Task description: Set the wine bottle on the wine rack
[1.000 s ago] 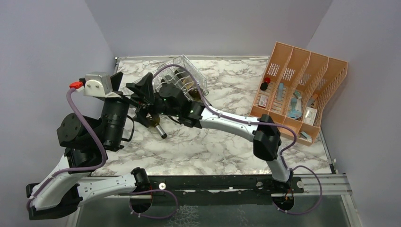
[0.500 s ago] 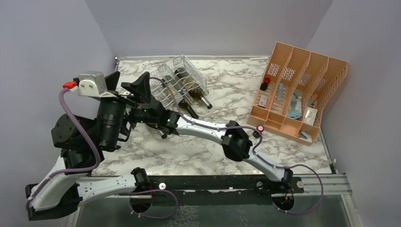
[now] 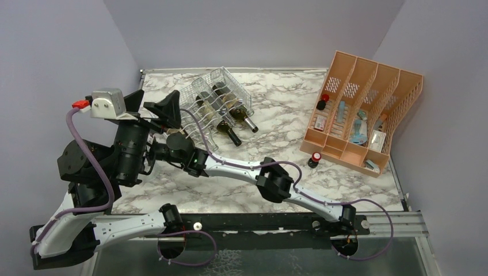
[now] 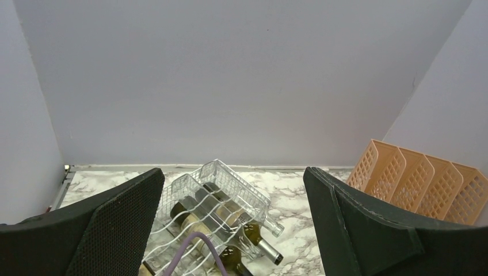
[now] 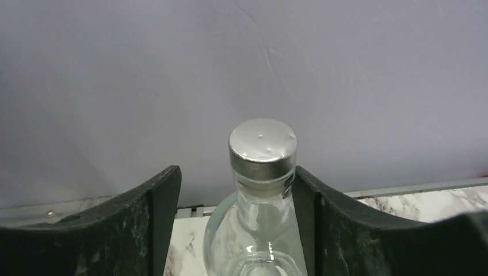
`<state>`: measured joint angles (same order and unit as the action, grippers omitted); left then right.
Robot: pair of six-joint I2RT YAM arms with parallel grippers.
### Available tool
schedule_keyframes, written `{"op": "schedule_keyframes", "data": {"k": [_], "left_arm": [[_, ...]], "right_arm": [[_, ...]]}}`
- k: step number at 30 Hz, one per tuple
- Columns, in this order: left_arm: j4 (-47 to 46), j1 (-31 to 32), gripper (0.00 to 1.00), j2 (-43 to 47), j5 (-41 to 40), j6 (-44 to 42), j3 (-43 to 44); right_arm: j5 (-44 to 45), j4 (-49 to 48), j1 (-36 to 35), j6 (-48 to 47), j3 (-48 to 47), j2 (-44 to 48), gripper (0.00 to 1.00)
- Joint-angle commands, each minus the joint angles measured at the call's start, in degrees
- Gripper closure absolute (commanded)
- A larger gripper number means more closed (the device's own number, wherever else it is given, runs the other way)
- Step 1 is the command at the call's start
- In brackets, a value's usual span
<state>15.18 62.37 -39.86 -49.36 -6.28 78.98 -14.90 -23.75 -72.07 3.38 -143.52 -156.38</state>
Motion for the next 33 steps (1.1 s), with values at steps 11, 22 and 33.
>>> {"op": "schedule_keyframes", "data": {"k": [11,22,33], "left_arm": [[4.01,0.11,0.01,-0.94,0.41,2.77,3.01],[3.82,0.08,0.01,-1.28,0.13,2.16,3.29],[2.42,0.12,0.01,-0.93,-0.02,2.63,1.13]], "right_arm": [[7.13,-11.18,-0.48,-1.48,2.43,0.08,0.72],[5.13,-20.72,-0.67,-4.36,30.88,22.32,0.93],[5.31,-22.18,-0.67,-4.21,55.96,42.27,0.99]]}}
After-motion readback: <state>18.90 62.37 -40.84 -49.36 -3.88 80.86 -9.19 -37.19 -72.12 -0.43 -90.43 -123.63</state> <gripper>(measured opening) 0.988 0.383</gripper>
